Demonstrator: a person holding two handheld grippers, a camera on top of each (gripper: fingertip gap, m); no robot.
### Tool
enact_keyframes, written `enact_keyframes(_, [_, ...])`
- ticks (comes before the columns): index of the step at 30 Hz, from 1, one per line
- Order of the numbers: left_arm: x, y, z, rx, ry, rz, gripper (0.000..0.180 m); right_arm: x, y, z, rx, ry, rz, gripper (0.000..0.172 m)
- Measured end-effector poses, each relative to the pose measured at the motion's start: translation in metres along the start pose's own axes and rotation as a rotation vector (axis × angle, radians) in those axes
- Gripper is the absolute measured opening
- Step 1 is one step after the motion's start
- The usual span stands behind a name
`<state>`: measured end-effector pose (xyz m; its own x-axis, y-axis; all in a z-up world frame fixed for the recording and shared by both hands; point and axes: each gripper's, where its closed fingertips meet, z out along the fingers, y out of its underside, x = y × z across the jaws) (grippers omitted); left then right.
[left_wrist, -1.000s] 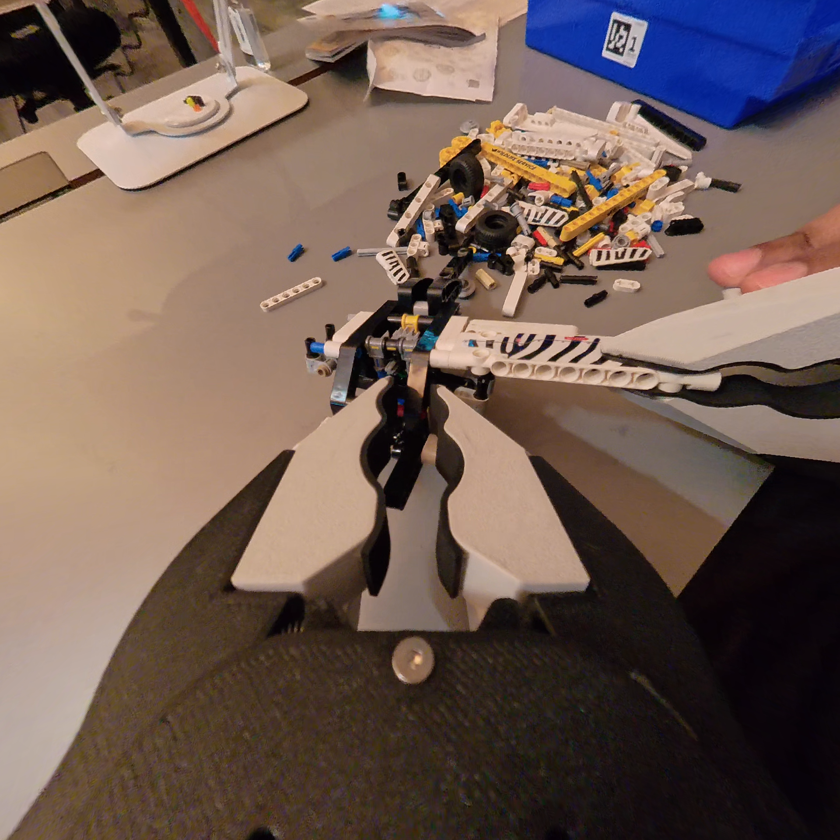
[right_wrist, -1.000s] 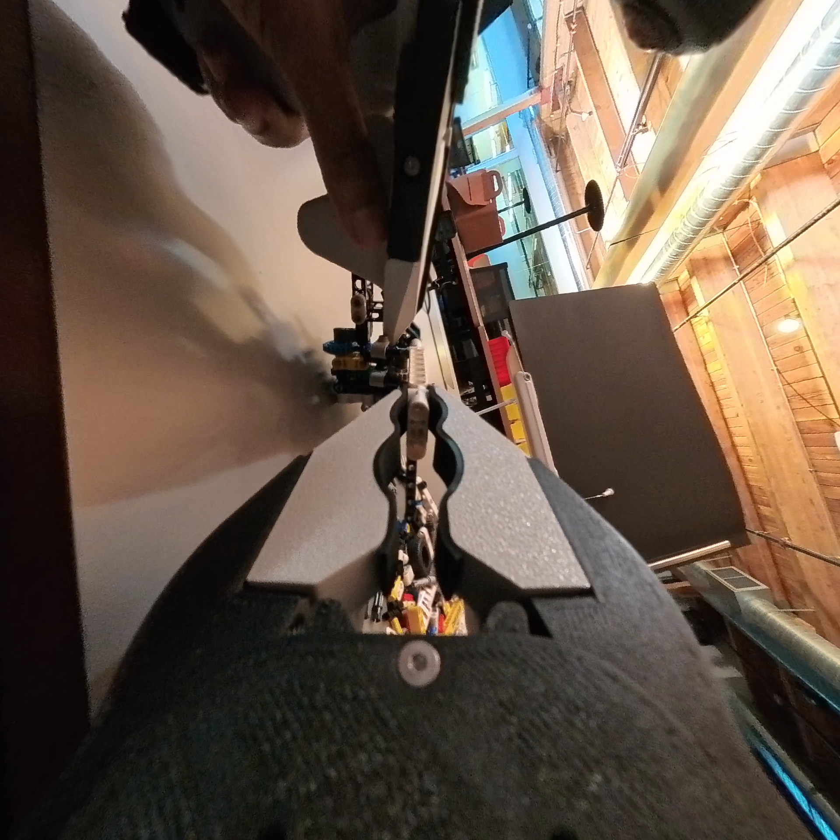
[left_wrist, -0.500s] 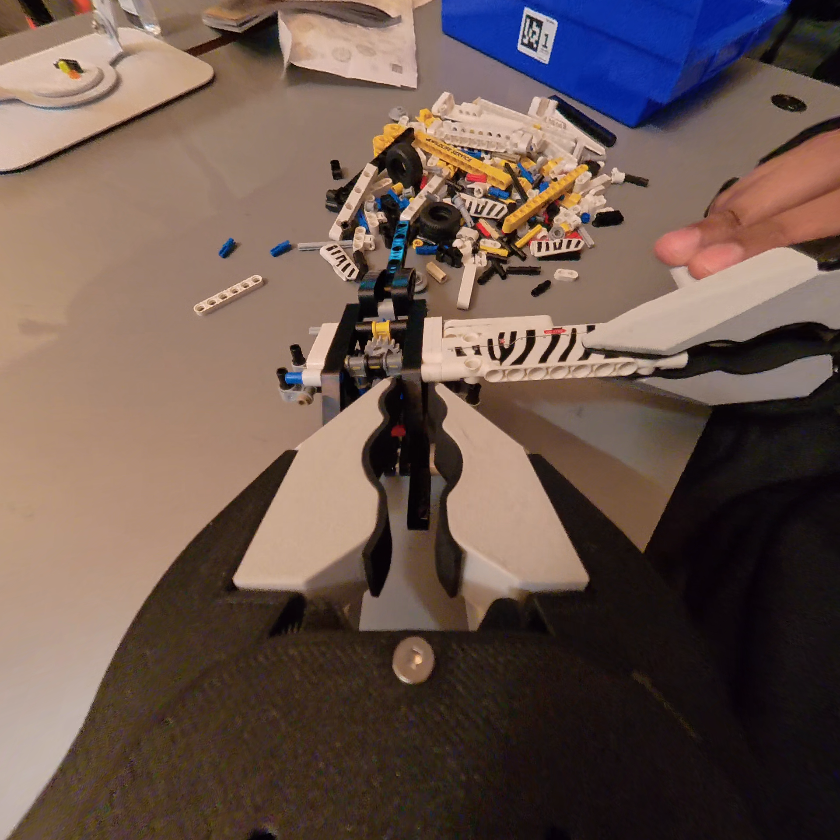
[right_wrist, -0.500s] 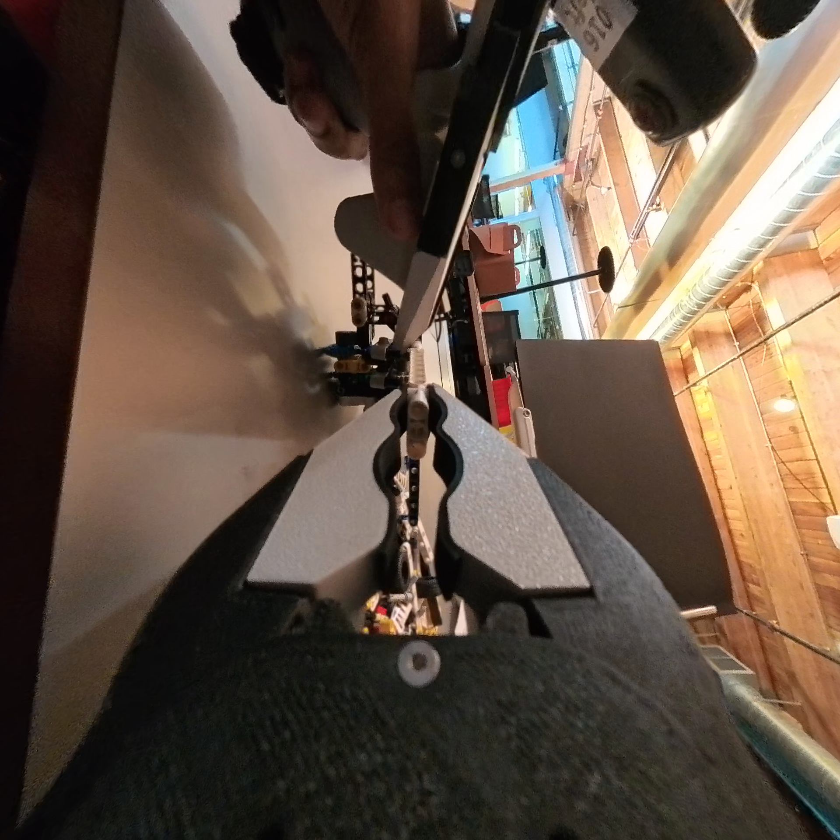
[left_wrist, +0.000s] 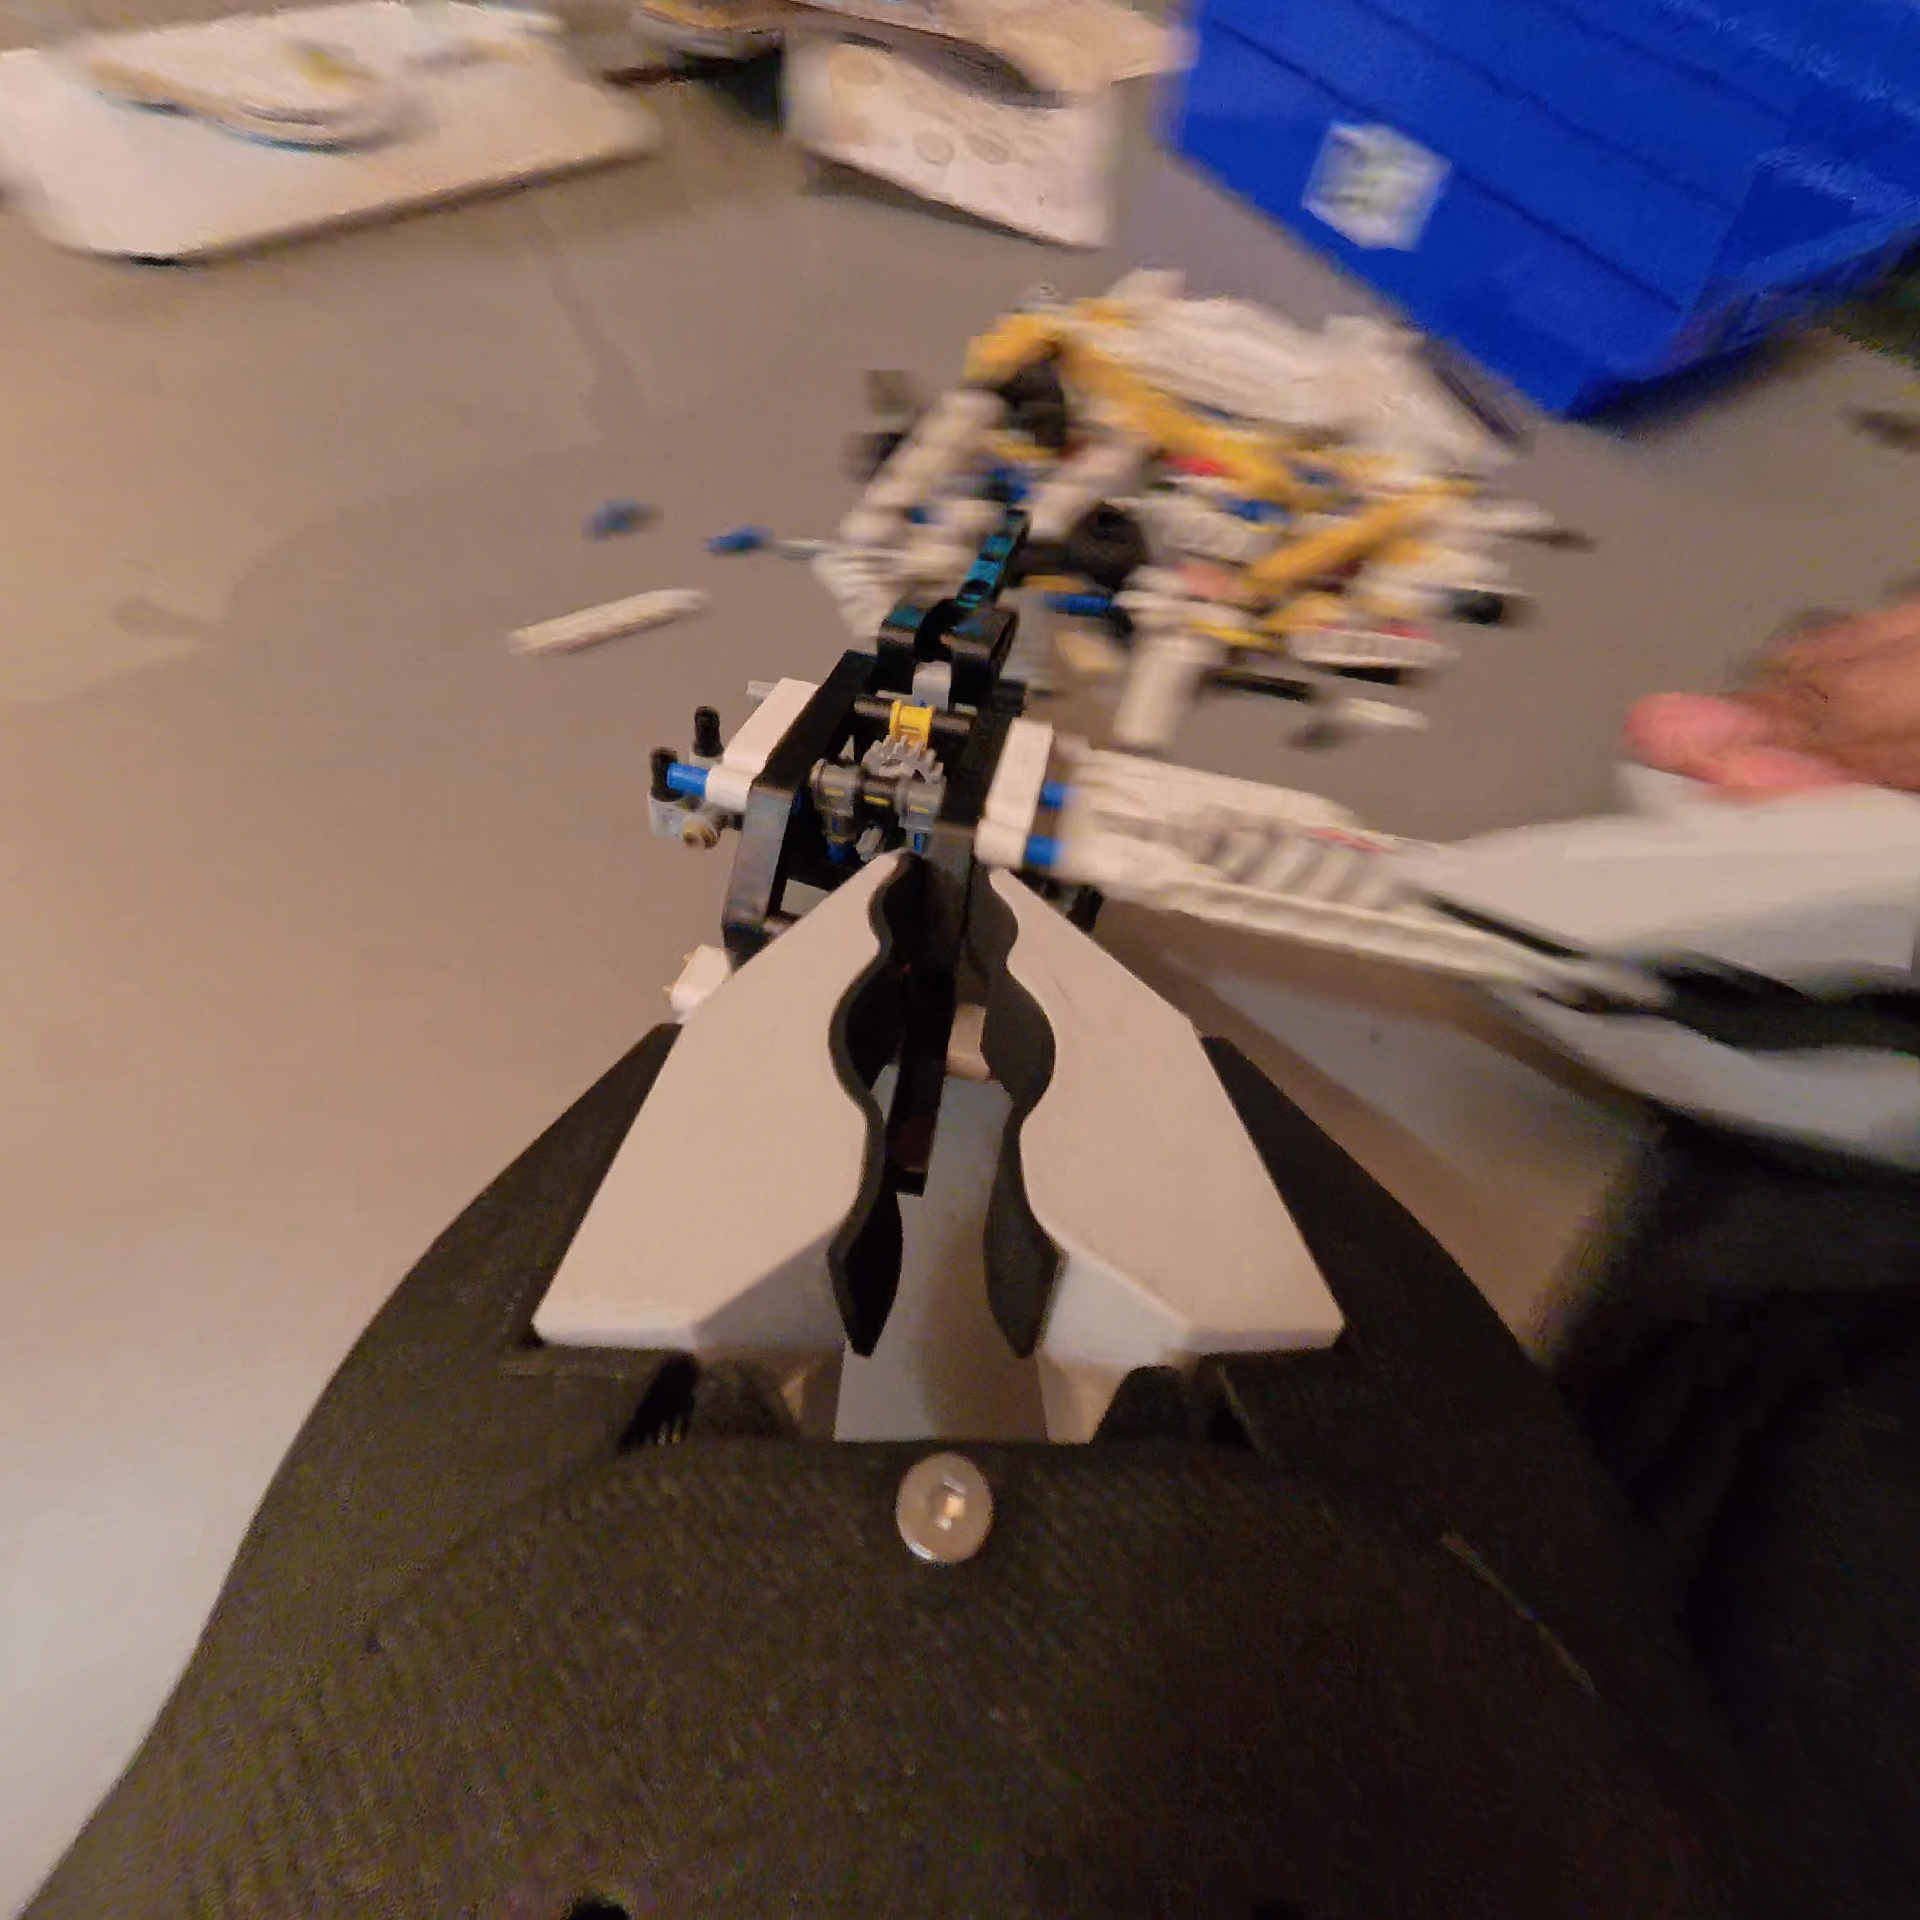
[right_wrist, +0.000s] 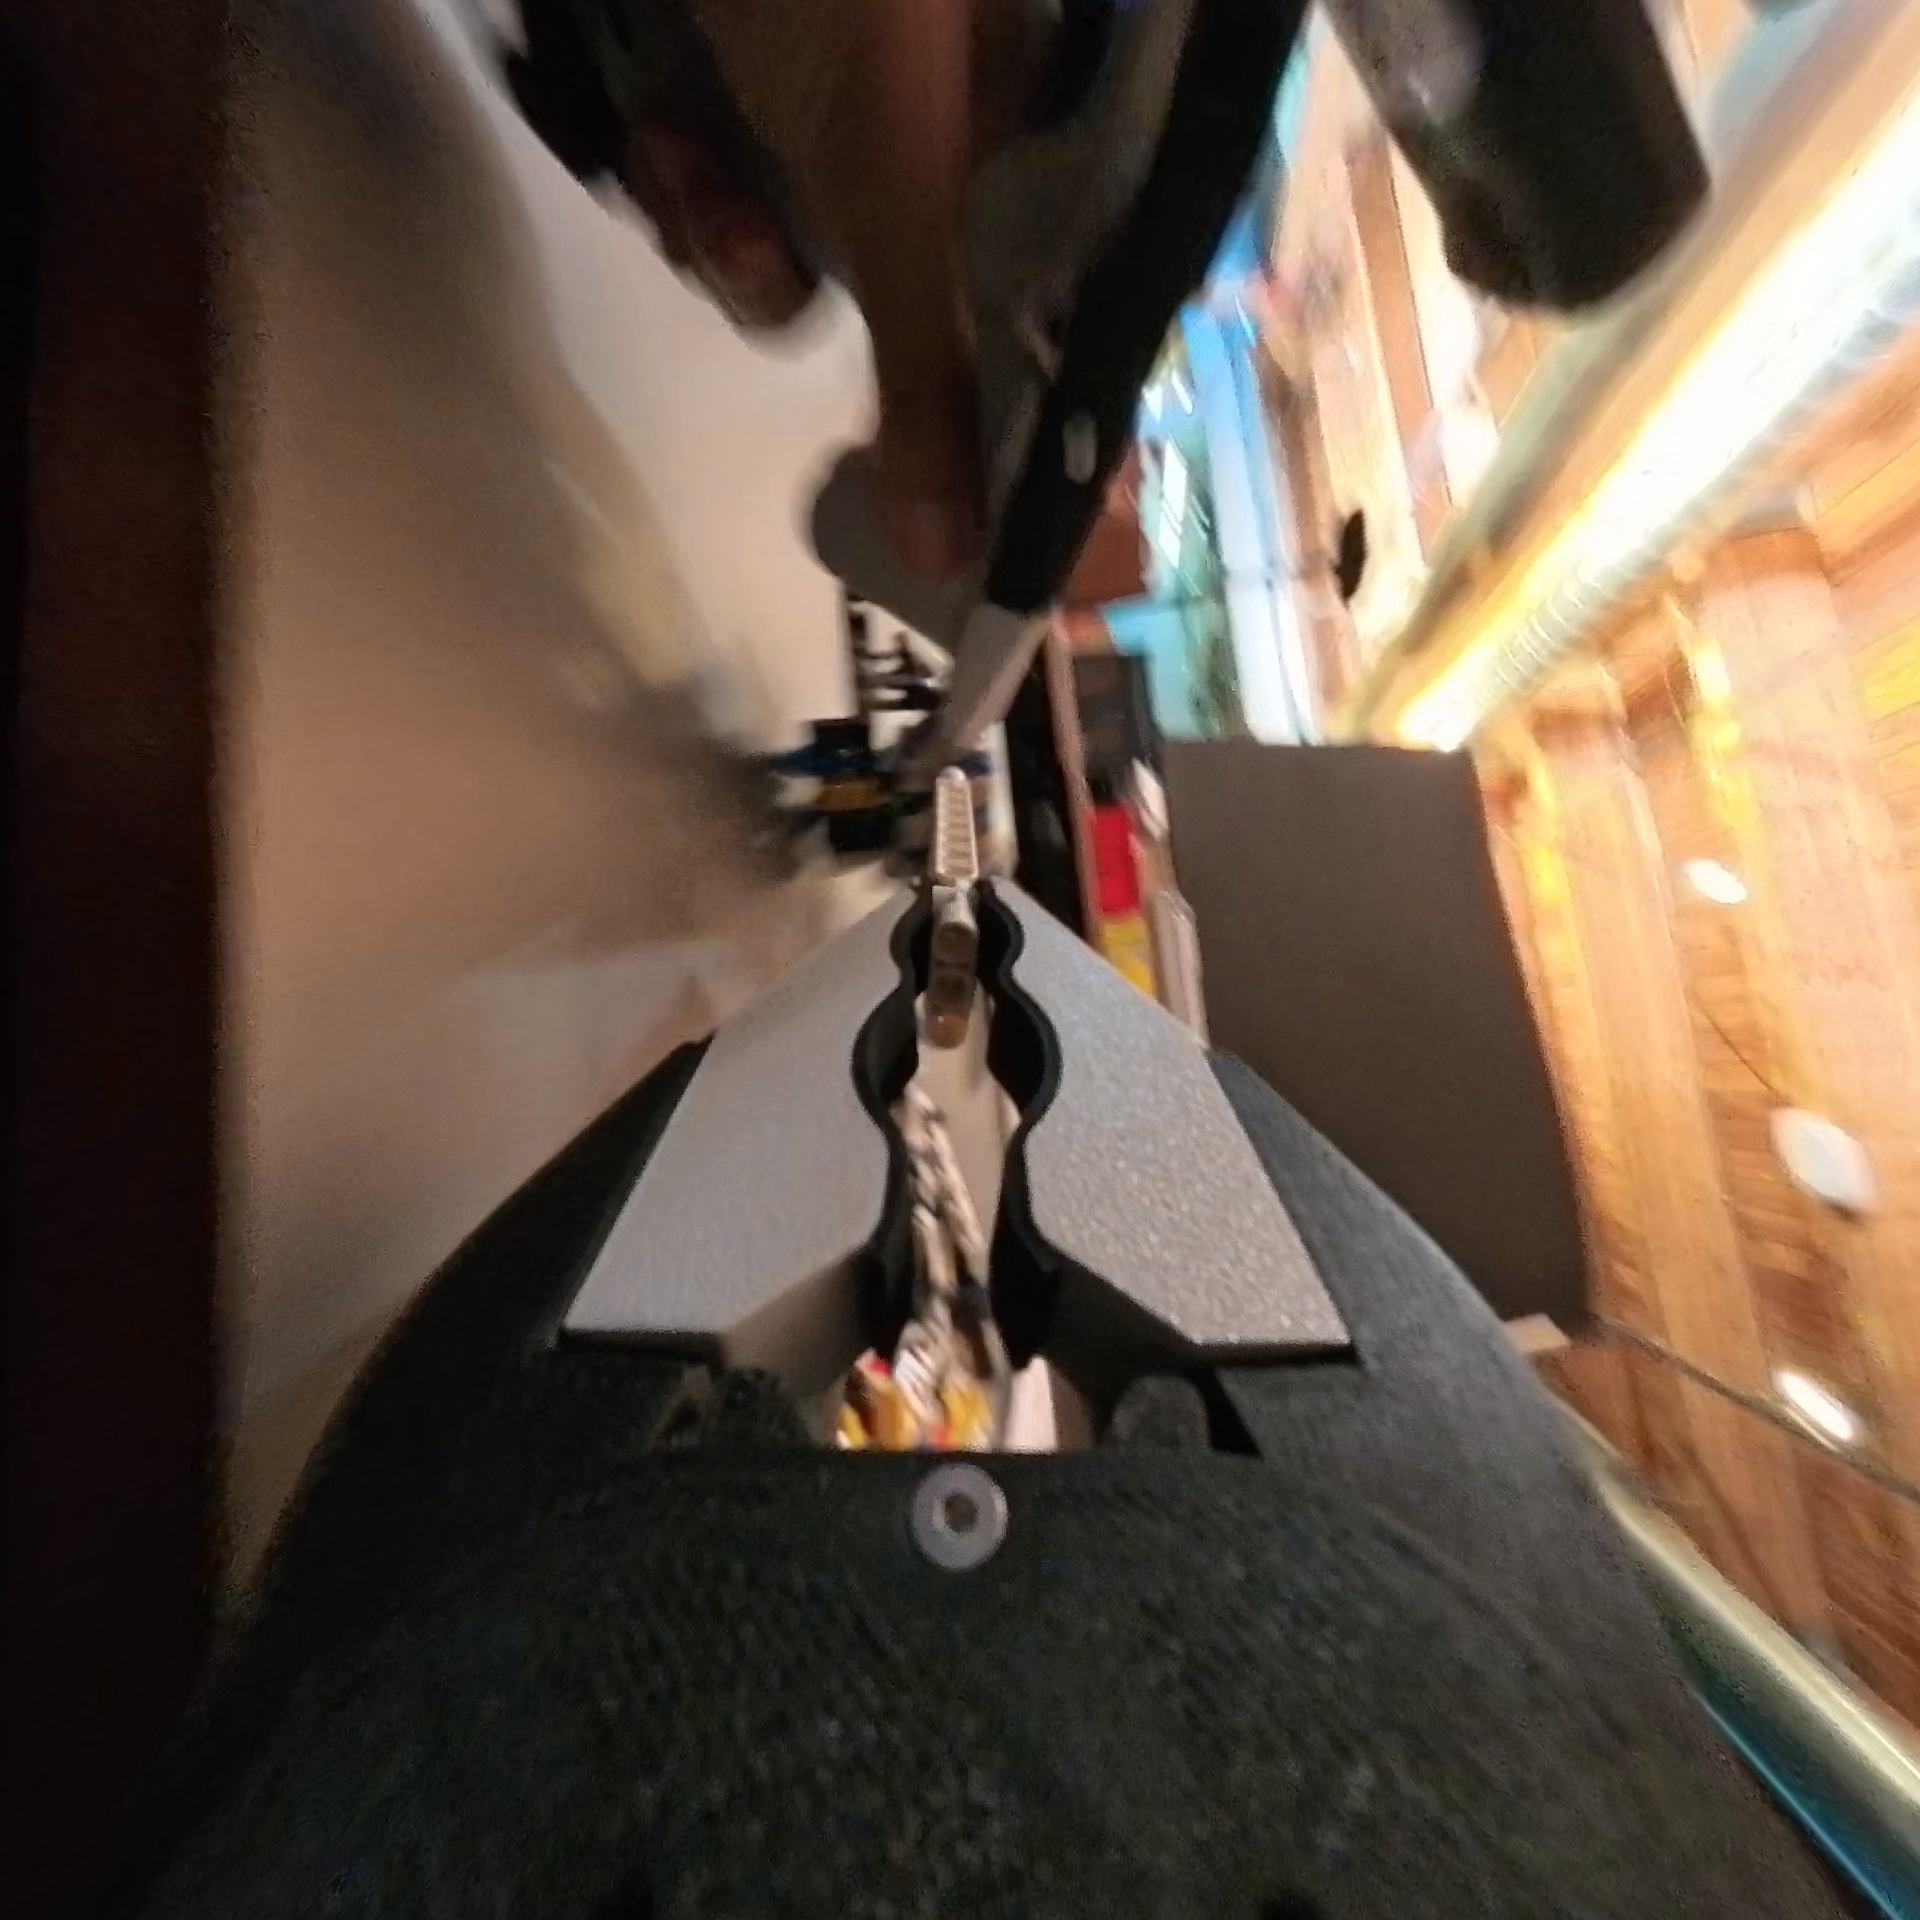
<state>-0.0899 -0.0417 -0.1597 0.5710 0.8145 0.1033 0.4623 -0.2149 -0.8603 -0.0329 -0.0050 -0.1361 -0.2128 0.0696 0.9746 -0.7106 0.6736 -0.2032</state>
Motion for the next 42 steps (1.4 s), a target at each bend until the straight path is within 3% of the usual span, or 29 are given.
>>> enact_keyframes(1, [-0.051, -0.001, -0.01, 0.022, -0.306, 0.076, 0.005, -0.004, -0.012, -0.008, 0.047, -0.017, 0.047, 0.005])
enact_keyframes(2, [-0.104, 0.015, -0.027, -0.072, -0.582, 0.184, 0.005, -0.006, -0.018, -0.016, 0.047, -0.002, 0.08, 0.005])
enact_keyframes(3, [-0.116, 0.03, -0.031, -0.116, -0.514, 0.074, 0.008, -0.006, -0.015, -0.022, 0.021, 0.037, 0.049, 0.005])
enact_keyframes(4, [-0.102, 0.017, -0.036, -0.004, -0.31, -0.098, 0.006, -0.007, -0.004, -0.026, -0.02, 0.05, 0.063, 0.005])
enact_keyframes(5, [-0.095, 0.012, -0.043, 0.019, -0.228, -0.162, 0.006, -0.009, 0.007, -0.027, -0.049, 0.036, 0.138, 0.005])
enact_keyframes(7, [-0.102, 0.015, -0.047, -0.021, -0.351, -0.04, 0.006, -0.002, 0.016, -0.028, -0.059, 0.05, 0.197, 0.005])
enact_keyframes(12, [-0.093, 0.014, -0.033, 0.007, -0.325, 0.006, 0.006, 0.01, 0.018, -0.019, -0.053, 0.073, 0.223, 0.005])
enact_keyframes(14, [-0.095, 0.014, -0.032, -0.002, -0.349, 0.048, 0.006, 0.016, 0.024, -0.017, -0.06, 0.082, 0.324, 0.005])
enact_keyframes(19, [-0.096, 0.012, -0.028, -0.025, -0.362, 0.128, 0.006, 0.039, 0.031, -0.013, 0.045, 0.011, 0.993, 0.005])
enact_keyframes(23, [-0.098, 0.006, -0.024, -0.043, -0.376, 0.173, 0.008, 0.061, 0.035, -0.016, 0.266, -0.113, 1.552, 0.005])
enact_keyframes(27, [-0.097, 0.0, -0.024, -0.027, -0.373, 0.171, 0.011, 0.07, 0.051, -0.018, 0.384, -0.161, 1.854, 0.004])
enact_keyframes(38, [-0.075, -0.031, -0.047, 0.12, -0.443, 0.214, 0.037, 0.075, 0.064, -0.011, 0.481, -0.199, 2.02, 0.004])
enact_keyframes(40, [-0.053, -0.044, -0.045, 0.204, -0.369, 0.201, 0.036, 0.078, 0.066, -0.009, 0.516, -0.196, 2.061, 0.004])
enact_keyframes(42, [-0.016, -0.054, -0.036, 0.295, -0.176, 0.125, 0.035, 0.081, 0.068, -0.007, 0.557, -0.198, 2.106, 0.004])
